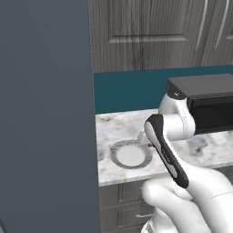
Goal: Place the sweet potato on the top rack of the oven.
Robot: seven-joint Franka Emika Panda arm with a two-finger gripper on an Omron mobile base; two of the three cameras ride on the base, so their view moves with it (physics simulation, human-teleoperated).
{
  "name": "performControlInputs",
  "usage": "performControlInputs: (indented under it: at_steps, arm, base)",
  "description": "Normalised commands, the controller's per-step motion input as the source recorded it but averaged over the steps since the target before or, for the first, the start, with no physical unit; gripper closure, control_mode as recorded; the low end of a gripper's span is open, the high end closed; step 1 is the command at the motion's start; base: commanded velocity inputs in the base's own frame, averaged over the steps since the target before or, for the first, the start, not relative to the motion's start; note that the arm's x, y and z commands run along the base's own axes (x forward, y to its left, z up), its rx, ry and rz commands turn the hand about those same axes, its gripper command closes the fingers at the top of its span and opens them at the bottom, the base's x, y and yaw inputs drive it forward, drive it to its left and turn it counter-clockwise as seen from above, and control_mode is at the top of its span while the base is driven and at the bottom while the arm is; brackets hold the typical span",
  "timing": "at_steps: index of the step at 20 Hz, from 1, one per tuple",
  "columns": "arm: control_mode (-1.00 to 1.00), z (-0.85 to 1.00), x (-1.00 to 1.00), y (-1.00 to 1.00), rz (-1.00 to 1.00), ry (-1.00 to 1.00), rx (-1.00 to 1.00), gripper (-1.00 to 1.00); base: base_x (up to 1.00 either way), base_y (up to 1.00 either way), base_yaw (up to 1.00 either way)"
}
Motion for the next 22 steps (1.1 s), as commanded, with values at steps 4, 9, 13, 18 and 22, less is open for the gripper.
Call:
performControlInputs:
  at_steps: [4,9,13,18,22]
  arm:
    - [-1.0,1.0,-0.98,-0.02,-0.07,-0.13,-0.05,1.0]
    - [-1.0,0.87,-0.86,-0.08,-0.09,-0.13,0.0,1.0]
    - [-1.0,0.02,-0.2,-0.37,-0.04,-0.04,0.0,1.0]
    - [-1.0,0.0,0.0,-0.06,0.0,0.0,0.0,1.0]
    - [-1.0,0.0,0.0,0.0,0.0,0.0,0.0,1.0]
  base:
    - [0.0,0.0,0.0]
    - [0.0,0.0,0.0]
    - [0.0,0.0,0.0]
    - [0.0,0.0,0.0]
    - [0.0,0.0,0.0]
